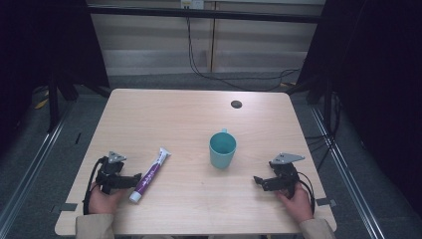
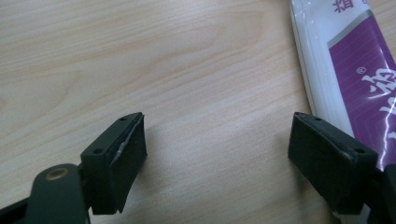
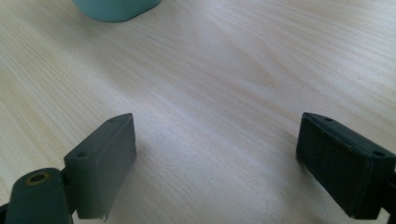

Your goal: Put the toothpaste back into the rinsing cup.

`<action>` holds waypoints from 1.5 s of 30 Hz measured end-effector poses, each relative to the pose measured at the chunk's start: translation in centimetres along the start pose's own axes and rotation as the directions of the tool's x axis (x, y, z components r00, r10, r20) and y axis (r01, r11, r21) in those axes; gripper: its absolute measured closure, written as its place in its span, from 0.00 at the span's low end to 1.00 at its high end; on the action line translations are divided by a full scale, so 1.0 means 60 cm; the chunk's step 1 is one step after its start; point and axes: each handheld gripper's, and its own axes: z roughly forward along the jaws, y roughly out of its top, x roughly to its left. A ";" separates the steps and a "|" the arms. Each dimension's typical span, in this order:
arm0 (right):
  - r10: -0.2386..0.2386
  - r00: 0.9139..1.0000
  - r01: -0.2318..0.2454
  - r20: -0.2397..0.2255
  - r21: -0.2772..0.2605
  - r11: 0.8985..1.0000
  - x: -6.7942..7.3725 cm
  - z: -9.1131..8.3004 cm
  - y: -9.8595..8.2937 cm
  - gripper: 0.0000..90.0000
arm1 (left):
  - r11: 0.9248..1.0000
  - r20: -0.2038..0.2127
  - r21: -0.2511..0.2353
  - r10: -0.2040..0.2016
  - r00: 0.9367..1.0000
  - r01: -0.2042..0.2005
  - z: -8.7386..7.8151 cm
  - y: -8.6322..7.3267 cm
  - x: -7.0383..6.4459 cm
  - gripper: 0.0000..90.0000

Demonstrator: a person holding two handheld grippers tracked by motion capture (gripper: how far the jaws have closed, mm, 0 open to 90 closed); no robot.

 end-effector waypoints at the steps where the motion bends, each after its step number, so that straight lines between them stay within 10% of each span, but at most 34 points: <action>1: 0.000 1.000 0.000 0.000 0.000 1.000 0.000 0.000 0.000 0.13 | 1.000 -0.001 0.006 -0.001 1.000 0.001 0.000 0.002 0.000 0.22; 11: -0.006 1.000 0.006 0.000 -0.004 1.000 -0.001 0.001 0.000 0.13 | 0.994 0.065 0.108 -0.031 0.997 0.024 -0.013 0.039 -0.006 0.31; 20: -0.006 1.000 0.006 -0.002 -0.004 1.000 -0.001 0.001 0.000 0.13 | 0.990 0.121 0.131 0.029 0.992 -0.045 -0.025 0.072 -0.046 0.32; 45: -0.005 1.000 0.005 -0.001 -0.003 1.000 -0.001 0.001 0.001 0.13 | 0.965 0.148 0.233 0.088 0.985 -0.121 -0.020 0.040 -0.084 0.41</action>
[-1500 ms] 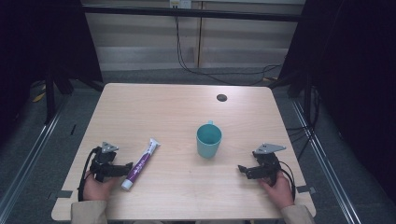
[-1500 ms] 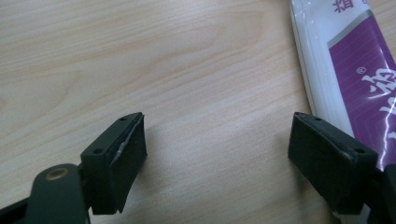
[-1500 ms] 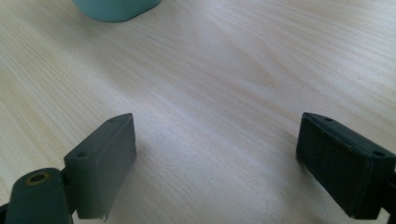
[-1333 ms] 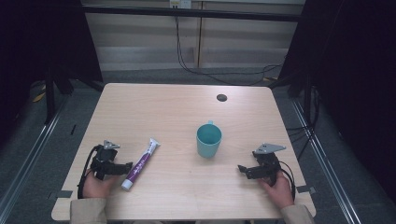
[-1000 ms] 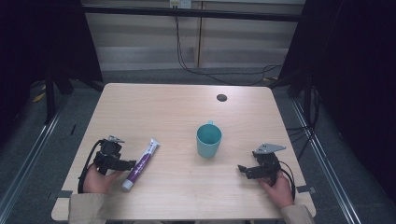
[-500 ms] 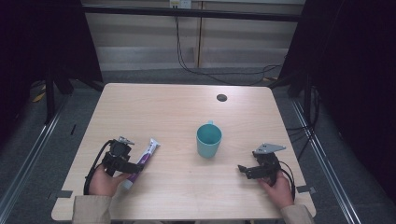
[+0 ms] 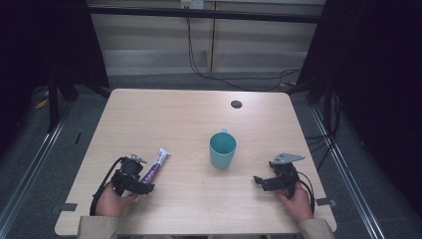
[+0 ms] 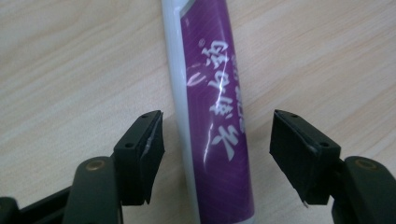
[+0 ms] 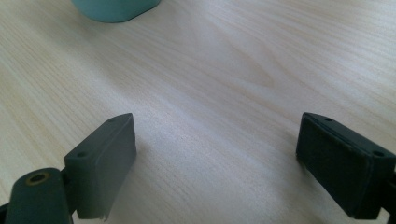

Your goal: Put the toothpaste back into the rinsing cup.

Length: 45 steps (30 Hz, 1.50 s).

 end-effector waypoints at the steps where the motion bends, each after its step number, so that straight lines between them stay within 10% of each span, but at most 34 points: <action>1: -0.001 1.000 0.001 0.000 -0.001 1.000 0.000 0.000 0.000 0.13 | 1.000 0.002 0.004 -0.004 1.000 0.004 0.000 -0.003 0.001 0.42; 16: -0.001 1.000 0.001 0.000 -0.001 1.000 0.000 0.000 0.000 0.13 | 0.997 -0.045 0.054 0.049 0.998 -0.047 -0.004 -0.007 -0.012 0.74; 27: -0.001 1.000 0.001 0.002 0.000 1.000 0.000 0.000 0.000 0.13 | 0.996 0.033 -0.081 -0.035 0.999 0.038 -0.019 -0.001 -0.002 0.80; 45: 0.001 1.000 -0.001 -0.005 0.000 1.000 0.003 -0.004 -0.002 0.15 | 0.983 0.090 -0.182 -0.006 0.996 0.022 -0.026 0.038 -0.016 0.80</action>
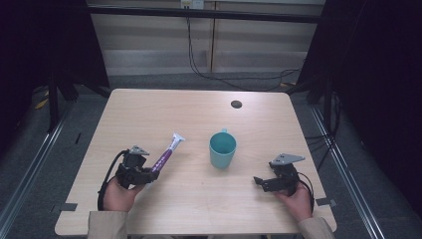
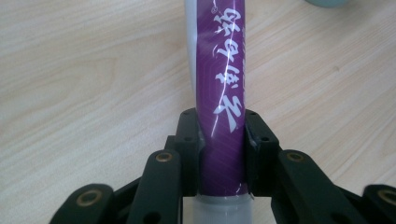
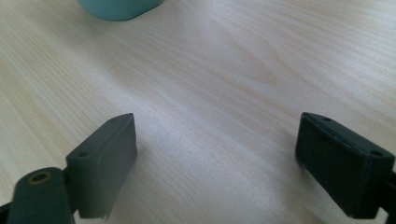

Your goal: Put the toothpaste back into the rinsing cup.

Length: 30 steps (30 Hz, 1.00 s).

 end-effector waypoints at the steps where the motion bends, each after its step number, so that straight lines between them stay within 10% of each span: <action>1: -0.001 1.000 0.001 -0.006 -0.003 1.000 -0.002 -0.001 0.000 0.15 | 1.000 0.001 -0.010 -0.001 1.000 0.001 -0.002 0.005 -0.001 0.80; 30: 0.044 0.985 -0.049 -0.166 -0.030 0.998 0.016 -0.042 0.119 0.25 | 0.986 0.038 -0.158 0.062 0.997 -0.056 -0.041 0.100 -0.052 0.80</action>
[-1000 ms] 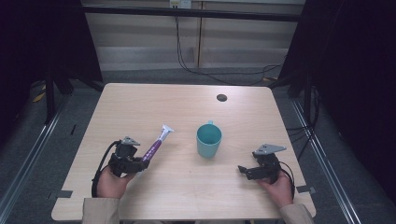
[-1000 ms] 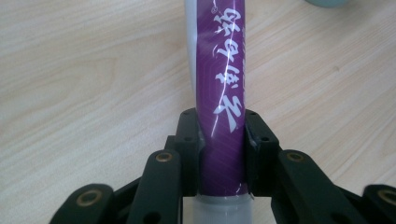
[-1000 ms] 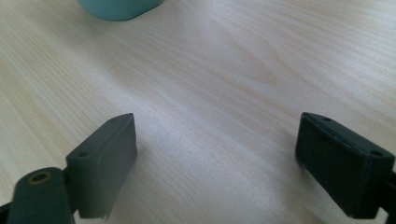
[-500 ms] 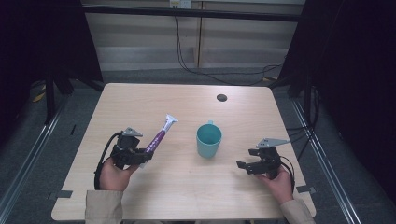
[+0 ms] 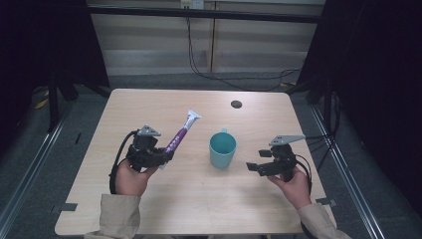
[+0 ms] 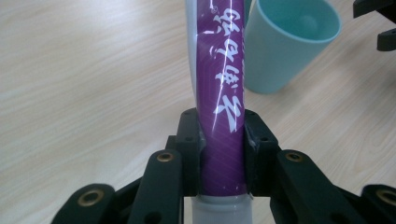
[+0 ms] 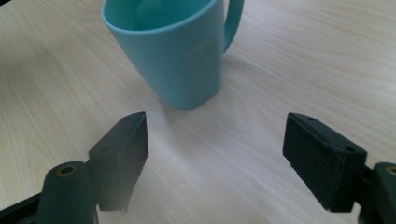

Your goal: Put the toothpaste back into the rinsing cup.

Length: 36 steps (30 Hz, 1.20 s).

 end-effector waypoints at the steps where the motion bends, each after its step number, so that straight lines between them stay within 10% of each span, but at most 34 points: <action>1: 0.000 1.000 0.000 0.000 0.000 1.000 0.000 0.000 0.000 0.25 | 1.000 0.000 0.000 0.000 1.000 0.000 0.000 0.000 0.000 0.80; 36: -0.043 0.997 0.041 -0.065 -0.041 0.998 0.048 0.002 0.118 0.30 | 0.997 0.109 -0.022 0.078 0.991 -0.076 0.073 0.058 -0.084 0.80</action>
